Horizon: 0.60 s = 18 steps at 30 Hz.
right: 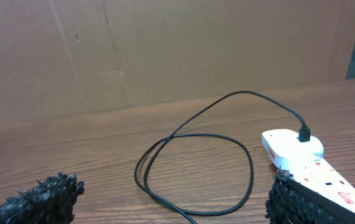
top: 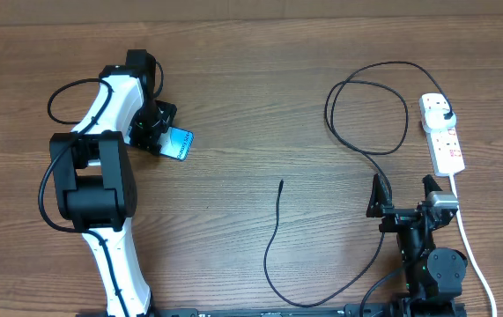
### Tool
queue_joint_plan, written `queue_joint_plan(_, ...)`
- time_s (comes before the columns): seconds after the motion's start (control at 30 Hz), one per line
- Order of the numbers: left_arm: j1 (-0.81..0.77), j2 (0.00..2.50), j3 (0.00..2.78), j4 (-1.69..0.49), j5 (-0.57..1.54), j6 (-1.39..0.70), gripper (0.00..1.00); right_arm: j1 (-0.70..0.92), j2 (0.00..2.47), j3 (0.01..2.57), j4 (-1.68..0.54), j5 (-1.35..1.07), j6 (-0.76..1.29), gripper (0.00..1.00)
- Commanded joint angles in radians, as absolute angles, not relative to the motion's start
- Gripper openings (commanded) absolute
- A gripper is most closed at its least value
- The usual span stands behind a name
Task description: Plug charger to phone and switch on socket
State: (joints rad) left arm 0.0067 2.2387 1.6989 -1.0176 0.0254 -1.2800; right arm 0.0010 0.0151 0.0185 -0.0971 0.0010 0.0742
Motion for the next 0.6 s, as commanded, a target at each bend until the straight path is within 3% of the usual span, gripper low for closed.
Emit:
queue_joint_plan(0.0, 0.012, 2.286, 1.684, -1.016, 0.009, -1.278, 0.04, 0.005, 0.013, 0.012, -0.092, 0.006, 0.07, 1.0)
queue_joint_plan(0.57, 0.013, 2.25, 1.889, -1.154, 0.054, -1.164, 0.04, 0.005, 0.013, 0.012, -0.092, 0.006, 0.07, 1.0)
